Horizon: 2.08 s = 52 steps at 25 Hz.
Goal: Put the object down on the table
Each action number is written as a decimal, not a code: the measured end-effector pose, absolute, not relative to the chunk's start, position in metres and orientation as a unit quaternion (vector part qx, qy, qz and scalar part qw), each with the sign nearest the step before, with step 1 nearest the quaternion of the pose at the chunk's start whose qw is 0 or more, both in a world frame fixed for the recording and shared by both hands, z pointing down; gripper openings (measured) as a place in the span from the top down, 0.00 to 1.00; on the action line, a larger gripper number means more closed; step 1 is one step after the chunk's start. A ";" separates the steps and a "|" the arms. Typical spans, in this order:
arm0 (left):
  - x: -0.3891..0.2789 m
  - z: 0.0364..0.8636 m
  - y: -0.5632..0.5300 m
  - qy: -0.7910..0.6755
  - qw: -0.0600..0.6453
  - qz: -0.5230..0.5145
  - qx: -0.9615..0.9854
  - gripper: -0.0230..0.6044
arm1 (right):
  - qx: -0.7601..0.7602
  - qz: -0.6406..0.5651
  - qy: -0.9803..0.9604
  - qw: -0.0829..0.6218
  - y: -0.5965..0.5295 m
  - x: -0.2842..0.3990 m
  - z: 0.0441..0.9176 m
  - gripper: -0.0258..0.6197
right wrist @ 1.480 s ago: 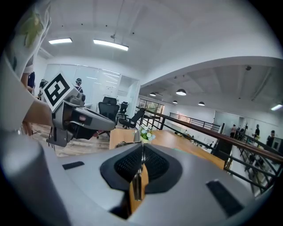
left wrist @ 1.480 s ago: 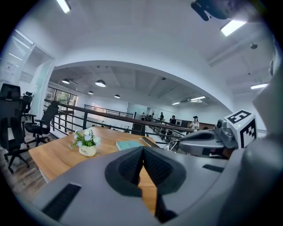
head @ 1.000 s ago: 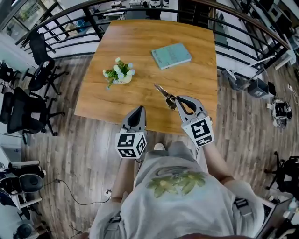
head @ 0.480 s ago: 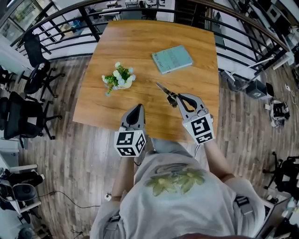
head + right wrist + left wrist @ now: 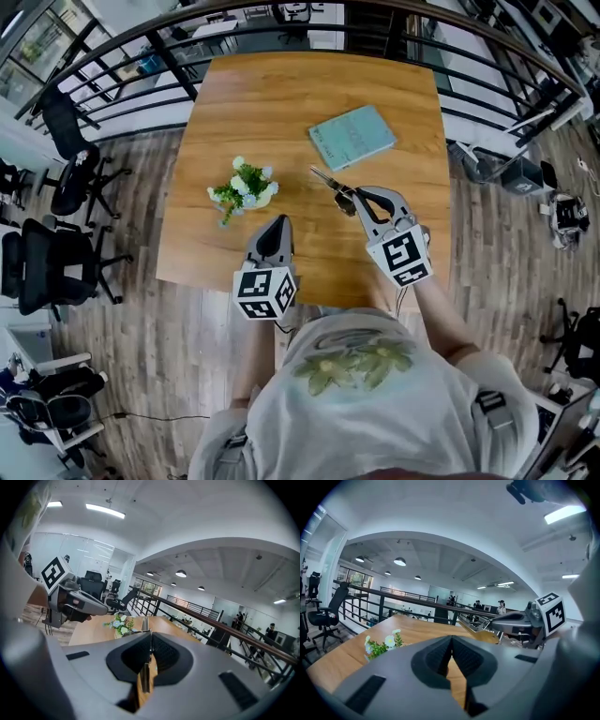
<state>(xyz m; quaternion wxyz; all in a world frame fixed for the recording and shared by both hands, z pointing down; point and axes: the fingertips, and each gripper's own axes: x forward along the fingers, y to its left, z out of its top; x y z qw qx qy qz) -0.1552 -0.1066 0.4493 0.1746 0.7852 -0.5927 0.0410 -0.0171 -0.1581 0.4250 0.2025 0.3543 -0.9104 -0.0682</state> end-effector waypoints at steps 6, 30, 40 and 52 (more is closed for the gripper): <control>-0.151 0.468 -0.126 -0.578 0.196 0.053 0.790 0.94 | 0.351 -0.057 -0.909 0.219 -0.181 -0.021 0.442 0.94; -0.133 0.530 -0.142 -0.557 0.260 0.087 0.784 0.94 | 0.307 -0.015 -0.900 0.309 -0.208 -0.034 0.540 0.94; -0.139 0.542 -0.146 -0.559 0.276 0.093 0.776 0.94 | 0.288 -0.004 -0.894 0.344 -0.210 -0.041 0.581 0.94; -0.141 0.553 -0.148 -0.558 0.290 0.100 0.771 0.94 | 0.267 0.005 -0.884 0.385 -0.209 -0.044 0.625 0.94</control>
